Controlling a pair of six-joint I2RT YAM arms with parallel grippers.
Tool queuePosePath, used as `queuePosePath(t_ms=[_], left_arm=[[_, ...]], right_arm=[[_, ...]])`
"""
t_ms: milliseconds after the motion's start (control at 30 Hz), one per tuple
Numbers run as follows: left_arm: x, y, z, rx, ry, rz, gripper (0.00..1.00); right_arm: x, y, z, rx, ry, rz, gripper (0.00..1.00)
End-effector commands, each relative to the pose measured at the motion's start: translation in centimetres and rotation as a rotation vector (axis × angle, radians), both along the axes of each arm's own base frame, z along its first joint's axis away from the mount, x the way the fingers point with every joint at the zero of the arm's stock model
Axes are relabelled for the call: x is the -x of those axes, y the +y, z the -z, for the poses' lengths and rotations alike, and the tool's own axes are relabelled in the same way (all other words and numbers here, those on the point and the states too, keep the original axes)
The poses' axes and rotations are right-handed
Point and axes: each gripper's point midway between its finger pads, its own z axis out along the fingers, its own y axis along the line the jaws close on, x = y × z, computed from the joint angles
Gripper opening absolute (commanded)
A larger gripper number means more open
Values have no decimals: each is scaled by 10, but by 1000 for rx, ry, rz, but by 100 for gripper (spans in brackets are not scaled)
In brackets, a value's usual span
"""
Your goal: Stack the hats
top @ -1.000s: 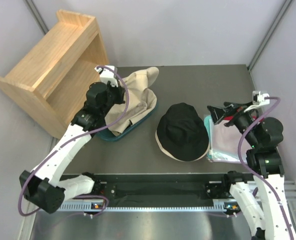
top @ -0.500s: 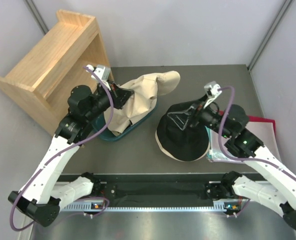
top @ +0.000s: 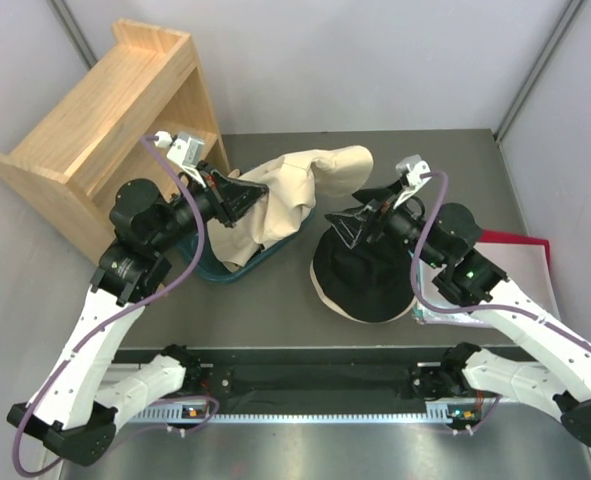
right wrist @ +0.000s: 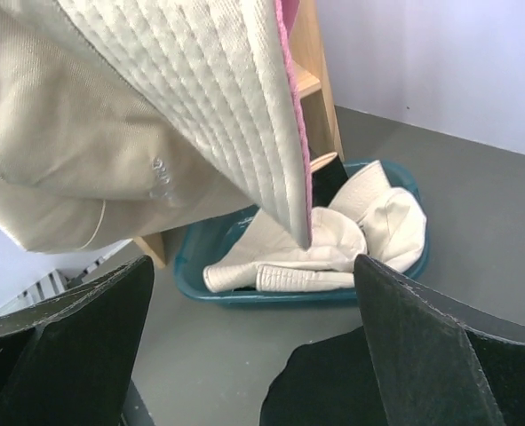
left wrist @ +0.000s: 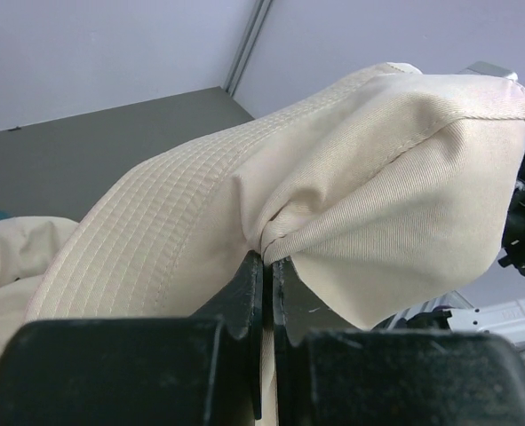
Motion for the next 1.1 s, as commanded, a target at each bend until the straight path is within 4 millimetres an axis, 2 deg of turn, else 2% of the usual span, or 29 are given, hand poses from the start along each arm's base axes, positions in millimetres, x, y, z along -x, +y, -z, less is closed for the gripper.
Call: queuePosePath(t_ms=[0,33,133,233,267,367,400,433,600,633,667,800,867,1067], left_arm=[[18,1,-32,55,-72,47,0],[19,1,-34,59,-75,52,0],[22,0,-35,66,-74,62,0],[19,2,-32,61,-72,45,0],[18,1,-31,59,-69,43,0],[13,4,-29,52,-76,11,0],[10,7,-28,48,-76,-11,0],[3,14,-29,40,-88,-64,0],[-18,26,-23,7,-100,-181,0],[-23,27,-21,-6,-106,-199,0],[-28,29,-20,-13,-106,-222,0],[-41,18,-9,-30,-91,-192,0],[-45,10,-11,-4,-92,-164,0],[-61,-19,4,1,-37,-80,0]], right_arm=[[5,4,-56,-77,-166,-23,91],[5,5,-58,-70,-183,-25,91],[6,9,-64,-74,-205,-45,79],[12,11,-65,-88,-204,-75,46],[16,11,-68,-97,-212,-91,25],[22,7,-70,-116,-184,-93,0],[22,7,-62,-100,-132,-93,0],[26,3,-68,-107,-121,-93,0],[43,0,-59,-98,24,-136,0],[47,-2,-46,-61,85,-141,0],[49,-2,-43,-50,103,-150,0],[60,1,-22,6,183,-197,0],[63,-1,-16,5,199,-200,0],[61,-24,-22,-72,211,-85,0]])
